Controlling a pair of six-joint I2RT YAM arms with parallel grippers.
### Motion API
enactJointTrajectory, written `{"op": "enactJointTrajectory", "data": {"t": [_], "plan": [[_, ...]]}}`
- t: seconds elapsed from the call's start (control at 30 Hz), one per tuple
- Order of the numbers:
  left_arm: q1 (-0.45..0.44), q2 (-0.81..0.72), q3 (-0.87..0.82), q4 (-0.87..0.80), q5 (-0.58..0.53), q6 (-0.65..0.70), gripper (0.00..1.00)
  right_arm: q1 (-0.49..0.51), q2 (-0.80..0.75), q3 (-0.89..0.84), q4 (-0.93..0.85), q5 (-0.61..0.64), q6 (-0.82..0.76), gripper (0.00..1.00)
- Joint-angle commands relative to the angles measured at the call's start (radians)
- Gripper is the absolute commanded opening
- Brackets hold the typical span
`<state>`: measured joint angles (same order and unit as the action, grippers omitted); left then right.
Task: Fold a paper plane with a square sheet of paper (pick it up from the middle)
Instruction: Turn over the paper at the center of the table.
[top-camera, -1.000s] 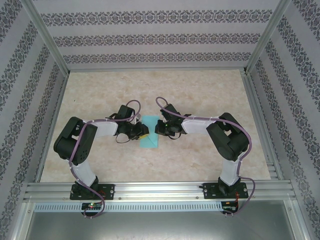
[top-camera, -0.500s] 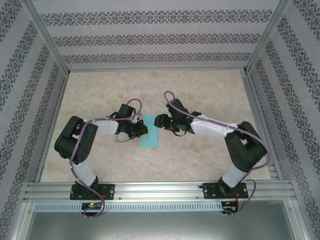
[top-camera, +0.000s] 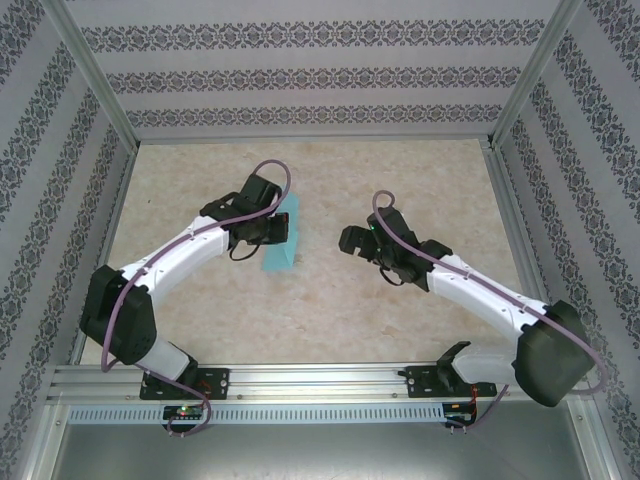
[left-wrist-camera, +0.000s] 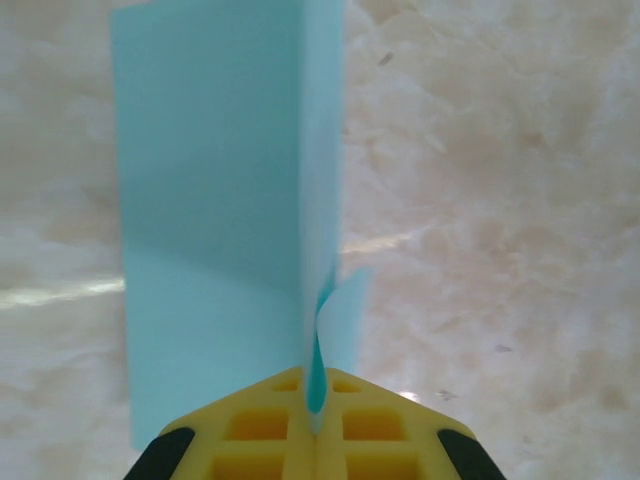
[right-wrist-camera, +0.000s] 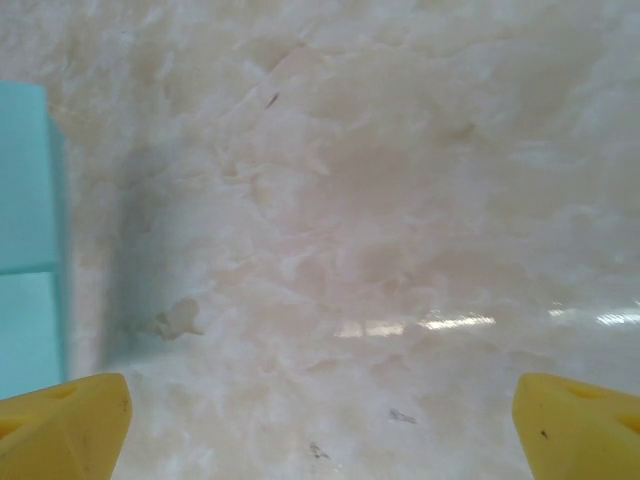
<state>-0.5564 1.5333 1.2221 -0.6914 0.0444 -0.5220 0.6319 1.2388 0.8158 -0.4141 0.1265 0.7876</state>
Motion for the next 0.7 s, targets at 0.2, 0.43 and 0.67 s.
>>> {"op": "enactJointTrajectory", "data": {"t": [0.2,0.43,0.67], "plan": [[-0.164,0.238,0.266,-0.378,-0.670,0.120,0.03,-0.071,-0.130,-0.097,-0.084,0.100,0.074,0.98],[-0.226,0.445,0.337,-0.403,-0.834,0.102,0.03,-0.153,-0.180,-0.142,-0.090,0.074,0.078,0.98],[-0.284,0.536,0.334,-0.342,-0.754,0.080,0.03,-0.202,-0.180,-0.161,-0.120,0.067,0.091,0.98]]}}
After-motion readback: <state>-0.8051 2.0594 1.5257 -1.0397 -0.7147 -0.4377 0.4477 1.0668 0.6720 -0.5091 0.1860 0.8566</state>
